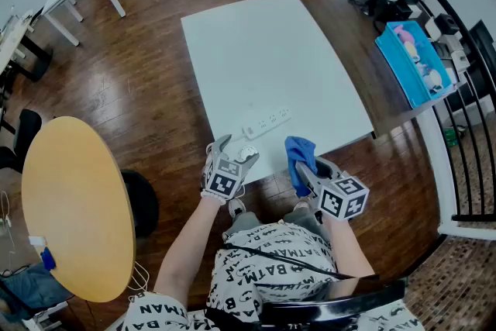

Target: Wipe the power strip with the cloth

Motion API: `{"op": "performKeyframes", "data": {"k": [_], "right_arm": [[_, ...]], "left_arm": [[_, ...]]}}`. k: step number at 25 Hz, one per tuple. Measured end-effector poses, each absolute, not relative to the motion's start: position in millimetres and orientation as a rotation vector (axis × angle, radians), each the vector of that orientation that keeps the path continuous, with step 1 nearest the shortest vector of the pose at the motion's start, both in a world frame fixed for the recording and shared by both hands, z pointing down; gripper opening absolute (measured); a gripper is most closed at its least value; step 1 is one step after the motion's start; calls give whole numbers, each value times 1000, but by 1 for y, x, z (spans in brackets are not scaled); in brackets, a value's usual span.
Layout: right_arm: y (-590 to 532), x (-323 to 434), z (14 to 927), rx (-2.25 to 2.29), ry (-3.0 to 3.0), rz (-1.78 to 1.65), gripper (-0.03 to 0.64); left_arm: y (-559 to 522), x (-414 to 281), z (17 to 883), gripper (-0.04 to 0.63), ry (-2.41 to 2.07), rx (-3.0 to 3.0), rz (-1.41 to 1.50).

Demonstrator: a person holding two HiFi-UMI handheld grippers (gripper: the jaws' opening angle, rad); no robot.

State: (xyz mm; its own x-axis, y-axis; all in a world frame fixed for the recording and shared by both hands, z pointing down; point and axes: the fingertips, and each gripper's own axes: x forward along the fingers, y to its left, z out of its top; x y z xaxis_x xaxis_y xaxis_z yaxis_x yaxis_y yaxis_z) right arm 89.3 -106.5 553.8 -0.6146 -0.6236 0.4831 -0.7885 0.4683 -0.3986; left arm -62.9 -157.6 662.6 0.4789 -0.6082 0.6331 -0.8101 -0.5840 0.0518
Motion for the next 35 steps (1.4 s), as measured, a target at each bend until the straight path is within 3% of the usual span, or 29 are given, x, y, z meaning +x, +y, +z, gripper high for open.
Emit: {"op": "performKeyframes", "data": {"k": [6, 20, 25, 35], "right_arm": [[-112, 86, 553, 1285, -2412, 898, 121], [-108, 91, 566, 1367, -2326, 950, 121], [-110, 93, 564, 1378, -2322, 950, 121], [-115, 96, 565, 1365, -2323, 948, 121]], "left_arm": [[-198, -60, 699, 422, -1123, 2470, 989], [-220, -47, 740, 391, -982, 2516, 1079], [-217, -40, 740, 340, -933, 2549, 1073], [-215, -37, 740, 300, -873, 2577, 1037]]}}
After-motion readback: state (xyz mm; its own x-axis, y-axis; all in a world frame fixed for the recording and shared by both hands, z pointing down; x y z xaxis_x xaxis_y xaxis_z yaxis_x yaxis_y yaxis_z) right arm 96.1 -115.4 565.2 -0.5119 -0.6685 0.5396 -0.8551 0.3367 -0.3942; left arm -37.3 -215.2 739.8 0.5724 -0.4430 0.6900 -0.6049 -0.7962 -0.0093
